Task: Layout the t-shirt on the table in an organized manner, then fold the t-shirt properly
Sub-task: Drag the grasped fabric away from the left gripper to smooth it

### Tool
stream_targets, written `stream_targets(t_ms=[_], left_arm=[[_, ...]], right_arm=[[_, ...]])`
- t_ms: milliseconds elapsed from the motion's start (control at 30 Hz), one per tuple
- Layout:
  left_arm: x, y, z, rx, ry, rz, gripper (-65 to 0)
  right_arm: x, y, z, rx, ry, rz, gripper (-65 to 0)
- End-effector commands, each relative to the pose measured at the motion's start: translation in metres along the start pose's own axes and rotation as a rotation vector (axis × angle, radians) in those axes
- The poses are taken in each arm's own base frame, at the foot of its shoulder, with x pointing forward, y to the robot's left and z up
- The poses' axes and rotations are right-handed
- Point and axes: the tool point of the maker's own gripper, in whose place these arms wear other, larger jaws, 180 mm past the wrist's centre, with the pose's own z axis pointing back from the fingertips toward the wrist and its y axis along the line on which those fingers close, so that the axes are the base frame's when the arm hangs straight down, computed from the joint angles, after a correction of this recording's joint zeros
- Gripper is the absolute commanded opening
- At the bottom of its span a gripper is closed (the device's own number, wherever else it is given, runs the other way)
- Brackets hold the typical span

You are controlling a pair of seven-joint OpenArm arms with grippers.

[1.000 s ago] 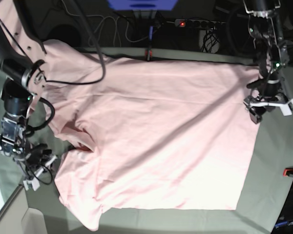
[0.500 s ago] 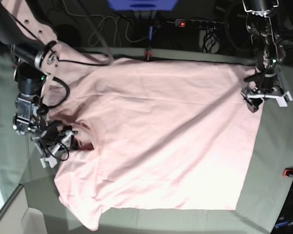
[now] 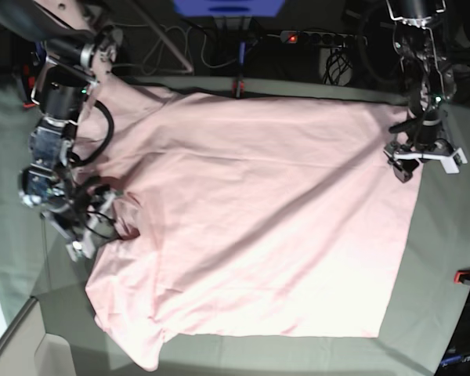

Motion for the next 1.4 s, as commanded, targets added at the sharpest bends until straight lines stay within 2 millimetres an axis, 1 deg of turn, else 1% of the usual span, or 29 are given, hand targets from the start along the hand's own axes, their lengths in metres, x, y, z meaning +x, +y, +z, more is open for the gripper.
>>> stream_targets(t_ms=[0,67,167,333,433,467,500,567,600,633,667,833,900,933,1033,1100,1133,1200,1233,1267,1300,1333,1367], left_arm=[[0.016,-0.004,0.0,-0.017,-0.046,-0.008,-25.1],[0.014,-0.002,0.001,-0.015,-0.042,-0.009,-25.1],[0.015,-0.001,0.001,-0.012,-0.043,-0.012,-25.1],[0.014,0.001,0.001,-0.009,-0.04,-0.012,-25.1],[0.009,0.005,0.004,-0.001,-0.03,-0.015,-25.1],[0.009,0.005,0.004,-0.001,-0.03,-0.015,-25.1],[0.009,0.005,0.004,-0.001,-0.03,-0.015,-25.1],[0.009,0.006,0.004,0.0,-0.03,-0.015,-25.1],[0.009,0.006,0.004,0.001,-0.03,-0.015,-25.1],[0.008,0.007,0.004,0.001,-0.029,-0.015,-25.1],[0.006,0.008,0.004,0.005,-0.024,-0.014,-25.1],[-0.011,0.021,0.001,0.038,0.02,-0.003,-25.1],[-0.016,0.025,0.0,0.047,0.033,0.001,-25.1],[-0.02,0.027,0.0,0.053,0.042,0.003,-25.1],[-0.02,0.026,-0.006,0.055,0.045,0.013,-25.1],[-0.024,0.029,-0.006,0.063,0.056,0.016,-25.1],[-0.024,0.029,-0.006,0.063,0.056,0.016,-25.1],[-0.024,0.028,-0.006,0.062,0.057,0.016,-25.1],[-0.024,0.028,-0.006,0.062,0.057,0.016,-25.1],[-0.024,0.028,-0.006,0.062,0.056,0.016,-25.1],[-0.024,0.028,-0.006,0.062,0.056,0.016,-25.1],[-0.024,0.028,-0.006,0.062,0.056,0.016,-25.1],[-0.023,0.029,-0.006,0.063,0.054,0.015,-25.1]], right_arm=[[0.013,-0.003,0.003,-0.005,-0.035,0.022,-33.8],[0.007,0.007,0.001,0.012,-0.025,0.038,-33.8],[0.008,0.022,-0.003,0.039,-0.027,0.038,-33.8],[0.008,0.033,-0.006,0.059,-0.03,0.026,-33.8],[0.009,0.034,-0.007,0.061,-0.033,0.025,-34.0],[0.011,0.034,-0.007,0.06,-0.036,0.025,-35.2],[0.012,0.033,-0.007,0.06,-0.039,0.026,-37.8],[0.012,0.03,-0.006,0.054,-0.038,0.028,-46.9],[0.013,0.029,-0.006,0.052,-0.039,0.029,-52.7],[0.014,0.028,-0.005,0.05,-0.041,0.031,-60.0],[0.018,0.026,-0.005,0.046,-0.048,0.033,-65.0],[0.024,-0.006,0.005,-0.011,-0.057,0.053,-65.0],[0.033,-0.02,0.014,-0.05,-0.079,0.076,-65.0],[0.04,-0.025,0.019,-0.067,-0.097,0.085,-65.0],[0.057,-0.036,0.033,-0.111,-0.139,0.115,-65.0],[0.064,-0.043,0.039,-0.136,-0.158,0.117,-65.0],[0.063,-0.047,0.041,-0.144,-0.161,0.106,-65.0],[0.062,-0.063,0.047,-0.176,-0.164,0.086,-65.0],[0.068,-0.072,0.051,-0.193,-0.177,0.075,-65.0],[0.069,-0.079,0.053,-0.203,-0.183,0.05,-65.0],[0.065,-0.087,0.054,-0.214,-0.179,0.025,-65.0],[0.061,-0.101,0.059,-0.238,-0.176,0.007,-65.0],[0.063,-0.111,0.063,-0.256,-0.181,-0.006,-65.0]])
